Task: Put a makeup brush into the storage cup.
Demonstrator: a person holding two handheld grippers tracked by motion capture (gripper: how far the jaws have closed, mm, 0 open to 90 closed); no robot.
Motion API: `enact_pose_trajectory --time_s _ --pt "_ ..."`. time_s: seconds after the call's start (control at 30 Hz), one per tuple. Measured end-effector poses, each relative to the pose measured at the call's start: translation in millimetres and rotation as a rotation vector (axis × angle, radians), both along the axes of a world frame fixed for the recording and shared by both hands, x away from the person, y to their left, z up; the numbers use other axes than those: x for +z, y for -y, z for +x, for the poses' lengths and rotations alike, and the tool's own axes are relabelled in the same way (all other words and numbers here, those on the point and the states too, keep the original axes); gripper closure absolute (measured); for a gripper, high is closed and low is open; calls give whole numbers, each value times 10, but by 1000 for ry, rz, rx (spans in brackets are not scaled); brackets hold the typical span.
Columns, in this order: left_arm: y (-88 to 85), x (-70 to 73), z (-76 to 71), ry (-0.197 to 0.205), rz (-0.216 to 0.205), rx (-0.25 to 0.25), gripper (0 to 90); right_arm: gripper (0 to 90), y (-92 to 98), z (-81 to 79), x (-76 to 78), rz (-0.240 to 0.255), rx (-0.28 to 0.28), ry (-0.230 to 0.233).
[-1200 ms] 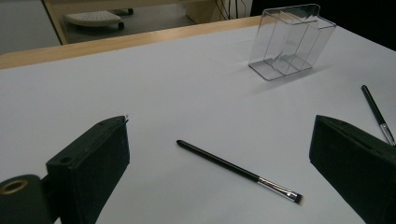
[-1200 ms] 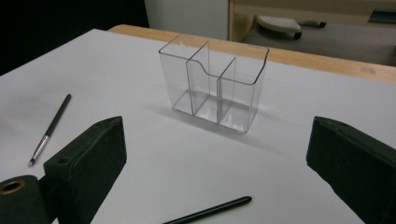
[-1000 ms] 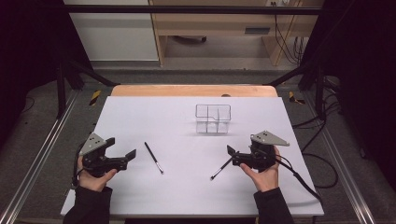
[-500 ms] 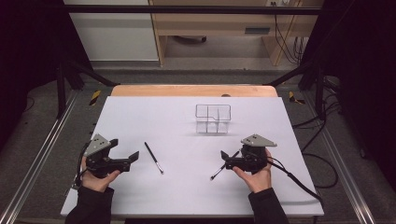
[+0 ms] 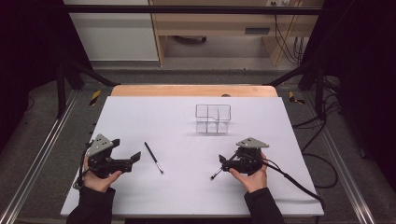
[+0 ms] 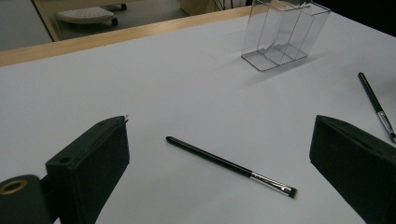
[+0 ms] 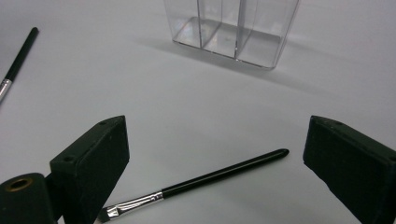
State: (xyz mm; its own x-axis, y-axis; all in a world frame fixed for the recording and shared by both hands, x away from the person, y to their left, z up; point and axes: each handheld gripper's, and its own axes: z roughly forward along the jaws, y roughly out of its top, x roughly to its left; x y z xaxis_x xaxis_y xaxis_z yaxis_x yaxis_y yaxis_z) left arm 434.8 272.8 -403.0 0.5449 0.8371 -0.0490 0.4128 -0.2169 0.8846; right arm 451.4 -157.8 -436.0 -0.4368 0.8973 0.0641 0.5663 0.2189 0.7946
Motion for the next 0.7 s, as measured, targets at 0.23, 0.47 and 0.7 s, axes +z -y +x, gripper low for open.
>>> enact_pose_trajectory --time_s 0.23,0.47,0.7 --pt "12 -24 13 -10 -7 -3 41 79 -24 15 -126 -8 -10 -36" --pt "33 -8 -8 -3 1 -6 41 89 -74 42 -243 -67 -28 -62" --pt "38 -4 -8 -1 -1 -11 41 115 -123 83 -367 -112 -31 -99"
